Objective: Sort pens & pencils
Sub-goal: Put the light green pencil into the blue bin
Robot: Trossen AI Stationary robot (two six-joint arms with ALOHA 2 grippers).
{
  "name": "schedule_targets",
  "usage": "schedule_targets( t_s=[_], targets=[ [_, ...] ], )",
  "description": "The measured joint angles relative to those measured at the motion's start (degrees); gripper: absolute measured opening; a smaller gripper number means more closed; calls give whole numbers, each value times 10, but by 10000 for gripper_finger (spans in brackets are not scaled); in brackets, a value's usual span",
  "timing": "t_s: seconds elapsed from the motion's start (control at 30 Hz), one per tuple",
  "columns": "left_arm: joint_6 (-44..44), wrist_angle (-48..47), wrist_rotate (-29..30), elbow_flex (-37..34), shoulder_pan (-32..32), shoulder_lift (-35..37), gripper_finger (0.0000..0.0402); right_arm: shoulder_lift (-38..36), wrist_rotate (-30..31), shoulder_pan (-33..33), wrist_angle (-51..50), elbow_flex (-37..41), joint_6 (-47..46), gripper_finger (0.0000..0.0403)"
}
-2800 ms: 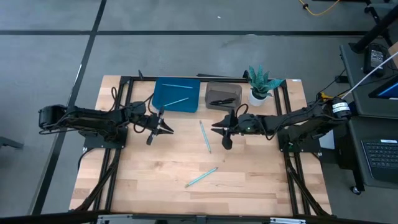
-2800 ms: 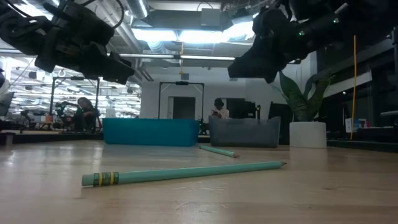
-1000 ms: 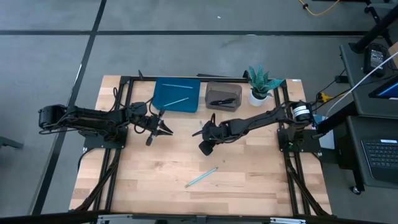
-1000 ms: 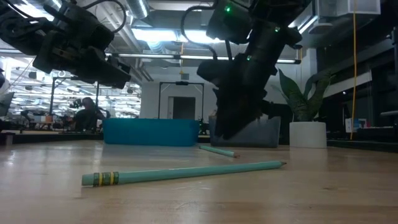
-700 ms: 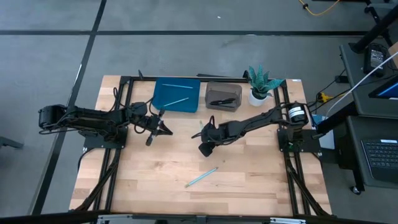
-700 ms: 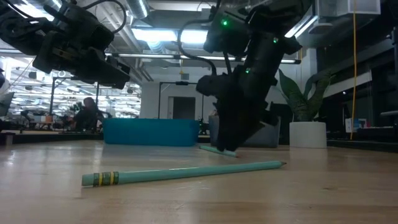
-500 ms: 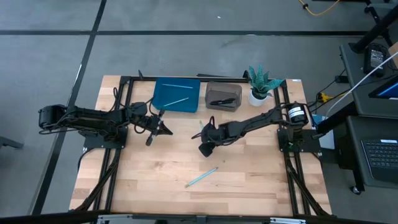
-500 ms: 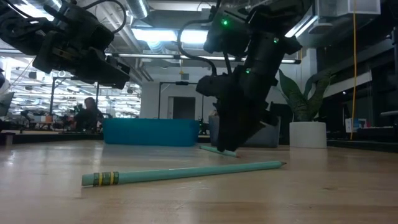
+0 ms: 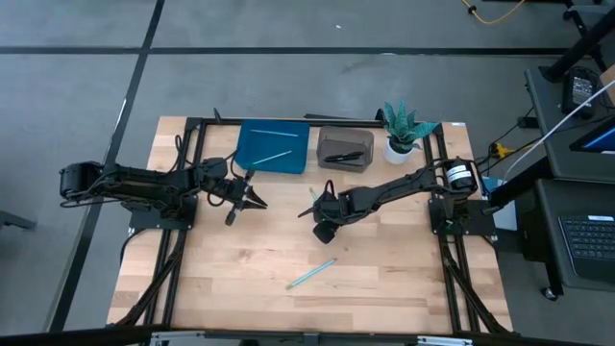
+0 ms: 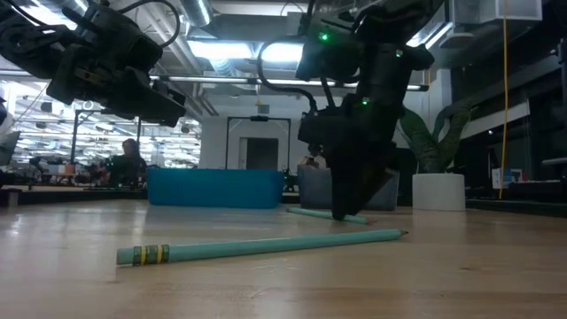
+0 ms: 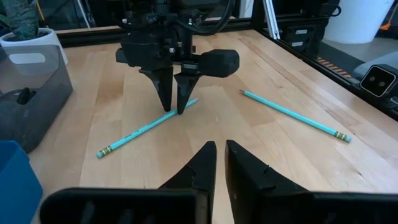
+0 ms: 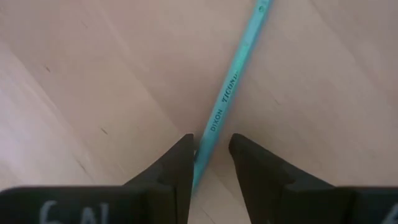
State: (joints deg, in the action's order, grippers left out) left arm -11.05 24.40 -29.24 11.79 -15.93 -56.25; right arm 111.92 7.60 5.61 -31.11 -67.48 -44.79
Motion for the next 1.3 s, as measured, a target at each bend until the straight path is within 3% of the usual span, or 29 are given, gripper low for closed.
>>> schedule_targets(
  t_s=[0.37,0.63,0.83,1.3],
  targets=[
    [0,0,0,0,0,0,17,0,3,-1,-25,1,30,114],
    [0,0,0,0,0,0,1,1,3,-2,-28,2,48,60],
    [-1,0,0,0,0,0,12,1,2,-2,-28,3,49,32],
    [-1,0,0,0,0,0,24,1,-1,-2,-21,3,63,31]
  ],
)
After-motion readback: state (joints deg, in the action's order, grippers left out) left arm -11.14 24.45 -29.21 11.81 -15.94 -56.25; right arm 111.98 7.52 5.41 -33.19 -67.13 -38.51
